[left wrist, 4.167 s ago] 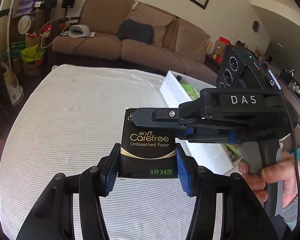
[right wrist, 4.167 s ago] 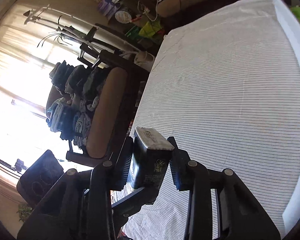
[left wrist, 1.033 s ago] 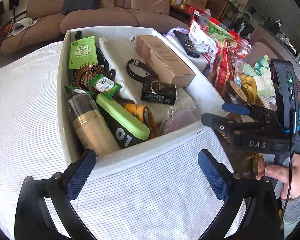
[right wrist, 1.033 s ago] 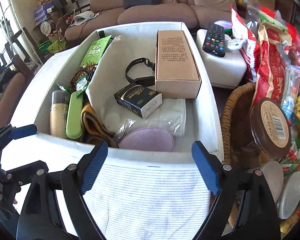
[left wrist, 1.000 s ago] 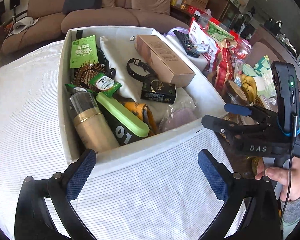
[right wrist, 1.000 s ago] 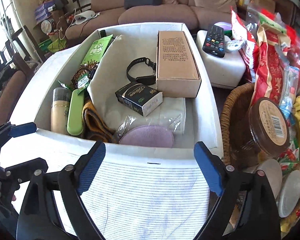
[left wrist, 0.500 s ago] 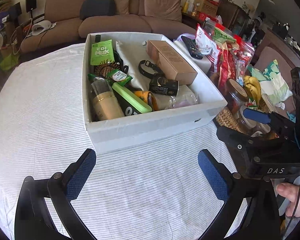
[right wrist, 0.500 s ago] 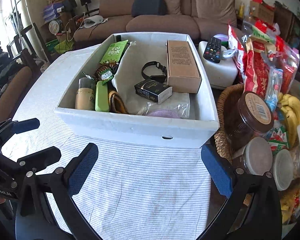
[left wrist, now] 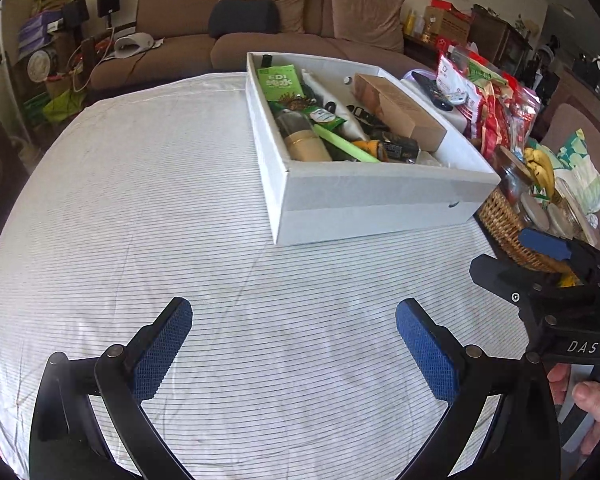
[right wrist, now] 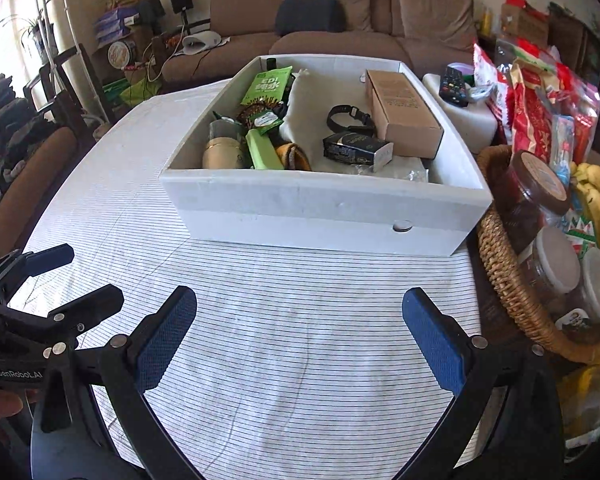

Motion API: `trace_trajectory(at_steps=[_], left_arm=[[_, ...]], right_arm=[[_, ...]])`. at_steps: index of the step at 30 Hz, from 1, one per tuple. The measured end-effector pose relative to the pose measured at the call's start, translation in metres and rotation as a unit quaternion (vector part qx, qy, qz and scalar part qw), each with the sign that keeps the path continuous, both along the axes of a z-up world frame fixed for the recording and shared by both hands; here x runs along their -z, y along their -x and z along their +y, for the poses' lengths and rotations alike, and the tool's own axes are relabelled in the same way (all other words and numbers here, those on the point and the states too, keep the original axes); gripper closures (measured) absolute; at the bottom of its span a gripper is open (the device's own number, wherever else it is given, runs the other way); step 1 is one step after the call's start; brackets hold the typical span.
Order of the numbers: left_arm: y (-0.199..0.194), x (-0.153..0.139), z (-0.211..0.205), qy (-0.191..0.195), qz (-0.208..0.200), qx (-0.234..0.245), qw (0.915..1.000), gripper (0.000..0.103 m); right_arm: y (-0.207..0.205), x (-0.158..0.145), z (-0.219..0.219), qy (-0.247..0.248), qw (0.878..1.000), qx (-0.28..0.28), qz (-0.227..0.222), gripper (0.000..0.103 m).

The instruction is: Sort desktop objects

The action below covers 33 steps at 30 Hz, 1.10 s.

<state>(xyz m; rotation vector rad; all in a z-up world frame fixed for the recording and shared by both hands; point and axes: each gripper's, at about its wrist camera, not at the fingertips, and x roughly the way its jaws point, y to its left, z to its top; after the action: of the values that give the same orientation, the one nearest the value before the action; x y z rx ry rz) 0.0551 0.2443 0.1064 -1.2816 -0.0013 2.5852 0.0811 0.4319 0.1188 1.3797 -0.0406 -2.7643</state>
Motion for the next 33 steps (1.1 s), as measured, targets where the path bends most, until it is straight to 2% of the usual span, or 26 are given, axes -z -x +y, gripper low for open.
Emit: trace_trajectory(at_steps=[3,11,25,33], left_arm=[[-0.003,0.010,-0.012,0.015,0.010,-0.009,0.9998,0.000],[0.005,0.035,-0.053,0.009,-0.003,-0.027,0.9996,0.000],[0.049,0.054,-0.177,0.040,-0.002,-0.077,0.9962,0.000],[0.076,0.069,-0.221,0.034,-0.005,-0.083,0.9960,0.000]], right_arm=[[-0.003,0.015,-0.013,-0.008,1.000,0.007,0.005,0.000],[0.004,0.053,-0.048,-0.005,1.000,0.002,-0.018,0.000],[0.057,0.080,-0.169,0.016,0.999,-0.027,-0.024,0.000],[0.088,0.096,-0.218,0.015,0.999,-0.033,-0.033,0.000]])
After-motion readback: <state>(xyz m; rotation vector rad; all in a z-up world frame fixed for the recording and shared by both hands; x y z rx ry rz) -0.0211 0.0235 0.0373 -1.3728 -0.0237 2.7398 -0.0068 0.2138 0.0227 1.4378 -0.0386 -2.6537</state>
